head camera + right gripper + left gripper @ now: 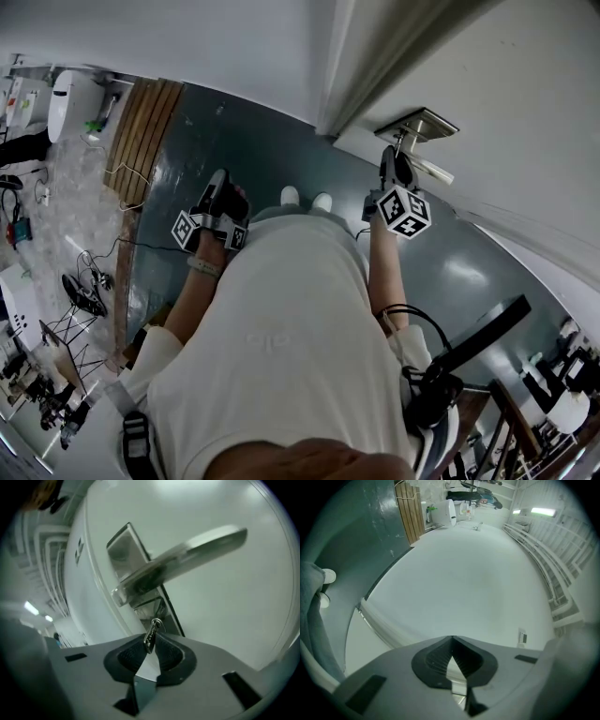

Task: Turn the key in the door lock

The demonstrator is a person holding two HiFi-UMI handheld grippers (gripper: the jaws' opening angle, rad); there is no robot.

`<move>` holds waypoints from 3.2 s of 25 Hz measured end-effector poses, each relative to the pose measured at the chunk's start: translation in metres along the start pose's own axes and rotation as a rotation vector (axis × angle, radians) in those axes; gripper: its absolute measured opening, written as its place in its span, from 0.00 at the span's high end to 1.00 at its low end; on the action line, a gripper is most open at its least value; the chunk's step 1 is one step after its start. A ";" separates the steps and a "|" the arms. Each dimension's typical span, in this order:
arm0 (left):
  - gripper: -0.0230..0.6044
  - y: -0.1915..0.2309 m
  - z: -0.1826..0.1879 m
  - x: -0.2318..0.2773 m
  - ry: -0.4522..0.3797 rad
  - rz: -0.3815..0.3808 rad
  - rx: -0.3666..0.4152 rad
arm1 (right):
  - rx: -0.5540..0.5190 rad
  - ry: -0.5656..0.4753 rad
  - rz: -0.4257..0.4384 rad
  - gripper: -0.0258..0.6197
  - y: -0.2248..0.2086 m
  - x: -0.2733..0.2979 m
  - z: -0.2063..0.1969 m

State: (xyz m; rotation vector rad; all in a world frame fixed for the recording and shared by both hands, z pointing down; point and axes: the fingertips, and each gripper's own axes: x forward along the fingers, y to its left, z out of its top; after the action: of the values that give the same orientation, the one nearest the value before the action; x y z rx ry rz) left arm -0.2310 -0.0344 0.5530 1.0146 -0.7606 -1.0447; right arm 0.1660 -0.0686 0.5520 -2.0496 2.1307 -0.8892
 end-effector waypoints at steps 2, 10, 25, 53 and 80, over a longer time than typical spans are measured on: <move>0.95 -0.001 0.000 0.000 0.002 0.001 0.001 | 0.216 -0.013 0.077 0.87 0.002 -0.001 0.001; 0.95 -0.003 0.001 -0.001 -0.007 0.001 -0.002 | 0.843 -0.043 0.278 0.87 0.001 -0.006 -0.004; 0.95 -0.001 0.001 -0.002 -0.012 -0.005 -0.014 | 0.093 0.038 -0.003 0.85 0.001 -0.009 0.000; 0.95 0.001 -0.001 -0.002 -0.006 -0.003 -0.030 | 1.108 -0.169 0.270 0.86 -0.010 -0.009 0.000; 0.95 0.007 -0.091 0.040 0.471 0.002 0.035 | 0.722 -0.145 0.292 0.84 0.042 -0.104 0.010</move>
State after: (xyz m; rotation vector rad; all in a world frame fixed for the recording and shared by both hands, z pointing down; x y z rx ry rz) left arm -0.1347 -0.0434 0.5278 1.2303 -0.3938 -0.7493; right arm 0.1450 0.0230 0.4894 -1.3611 1.6268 -1.1859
